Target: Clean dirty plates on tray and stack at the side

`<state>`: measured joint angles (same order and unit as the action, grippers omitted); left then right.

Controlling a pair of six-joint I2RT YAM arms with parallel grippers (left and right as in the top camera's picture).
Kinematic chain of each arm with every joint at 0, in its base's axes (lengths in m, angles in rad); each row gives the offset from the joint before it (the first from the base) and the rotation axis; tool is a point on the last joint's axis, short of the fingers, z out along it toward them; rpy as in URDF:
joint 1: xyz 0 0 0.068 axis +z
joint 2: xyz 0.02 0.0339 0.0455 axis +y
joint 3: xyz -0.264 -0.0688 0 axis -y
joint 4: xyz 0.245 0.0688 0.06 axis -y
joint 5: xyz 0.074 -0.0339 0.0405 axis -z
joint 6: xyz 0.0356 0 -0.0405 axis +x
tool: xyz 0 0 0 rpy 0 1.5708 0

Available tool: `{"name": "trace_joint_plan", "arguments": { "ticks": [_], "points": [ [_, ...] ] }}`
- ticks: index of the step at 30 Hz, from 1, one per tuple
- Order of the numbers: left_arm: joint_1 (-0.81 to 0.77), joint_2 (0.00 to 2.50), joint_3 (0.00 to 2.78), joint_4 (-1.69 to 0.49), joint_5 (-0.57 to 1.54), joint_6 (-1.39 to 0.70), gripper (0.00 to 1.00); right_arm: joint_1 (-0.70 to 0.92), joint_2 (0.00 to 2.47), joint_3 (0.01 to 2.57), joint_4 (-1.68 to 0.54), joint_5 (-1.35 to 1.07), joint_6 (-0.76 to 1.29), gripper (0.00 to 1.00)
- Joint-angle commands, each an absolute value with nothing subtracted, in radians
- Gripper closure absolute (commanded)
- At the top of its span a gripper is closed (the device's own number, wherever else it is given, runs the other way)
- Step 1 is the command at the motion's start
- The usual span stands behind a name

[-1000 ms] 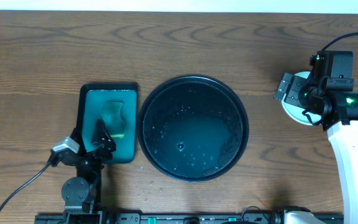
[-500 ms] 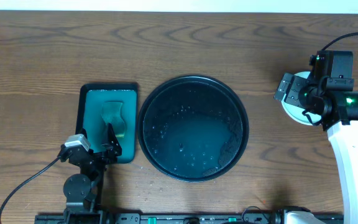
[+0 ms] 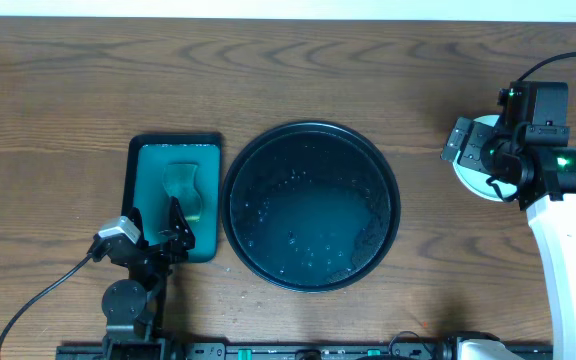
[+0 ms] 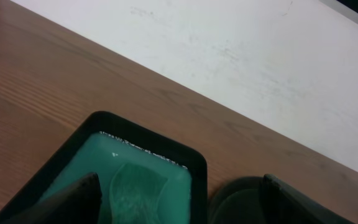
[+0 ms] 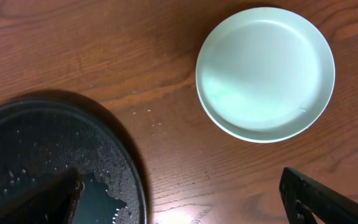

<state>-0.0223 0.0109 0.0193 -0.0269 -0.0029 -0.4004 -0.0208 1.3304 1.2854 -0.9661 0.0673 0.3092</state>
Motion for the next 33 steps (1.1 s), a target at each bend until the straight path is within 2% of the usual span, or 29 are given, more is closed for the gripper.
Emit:
{"name": "trace_joint_plan", "arguments": {
  "ticks": [1,27,33],
  "points": [
    [-0.017,0.004,0.005,-0.073,-0.026,-0.413,0.18,-0.012,1.327,1.288,-0.965,0.078,0.299,0.01],
    [-0.017,0.004,0.005,-0.073,-0.026,-0.413,0.18,-0.012,1.326,1.288,-0.965,0.078,0.298,0.01],
    [-0.017,0.004,0.005,-0.073,-0.026,-0.413,0.18,-0.011,1.217,1.276,-0.965,0.081,0.298,0.01]
  ]
}}
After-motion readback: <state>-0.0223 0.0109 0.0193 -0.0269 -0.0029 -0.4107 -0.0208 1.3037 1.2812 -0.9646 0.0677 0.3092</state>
